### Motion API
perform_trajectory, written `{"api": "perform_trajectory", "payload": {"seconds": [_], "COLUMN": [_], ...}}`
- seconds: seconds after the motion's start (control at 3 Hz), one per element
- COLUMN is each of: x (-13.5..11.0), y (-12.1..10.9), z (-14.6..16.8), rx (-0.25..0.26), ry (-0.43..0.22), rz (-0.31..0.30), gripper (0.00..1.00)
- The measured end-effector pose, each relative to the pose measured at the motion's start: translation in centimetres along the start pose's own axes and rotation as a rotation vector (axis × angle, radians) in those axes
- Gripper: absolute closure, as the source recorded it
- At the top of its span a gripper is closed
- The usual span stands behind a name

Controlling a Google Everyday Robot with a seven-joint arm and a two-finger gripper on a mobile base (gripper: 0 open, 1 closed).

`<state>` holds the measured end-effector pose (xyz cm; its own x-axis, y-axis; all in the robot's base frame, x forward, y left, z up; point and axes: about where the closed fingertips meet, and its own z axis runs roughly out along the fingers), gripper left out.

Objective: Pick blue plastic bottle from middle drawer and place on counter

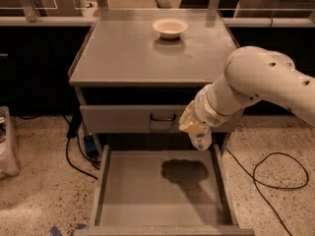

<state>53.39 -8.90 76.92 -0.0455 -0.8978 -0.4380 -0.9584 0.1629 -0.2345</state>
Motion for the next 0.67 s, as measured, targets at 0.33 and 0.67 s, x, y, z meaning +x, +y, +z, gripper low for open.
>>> {"api": "perform_trajectory", "payload": {"seconds": [0.33,0.67], "x": [-2.1,-5.7], "y": [-0.4,-2.4], "z": [-4.0,-10.0], "rx": [-0.044,-0.069], "ry": [-0.031,-0.062], "rz": [0.01,0.063], "gripper": [1.0,1.0]}}
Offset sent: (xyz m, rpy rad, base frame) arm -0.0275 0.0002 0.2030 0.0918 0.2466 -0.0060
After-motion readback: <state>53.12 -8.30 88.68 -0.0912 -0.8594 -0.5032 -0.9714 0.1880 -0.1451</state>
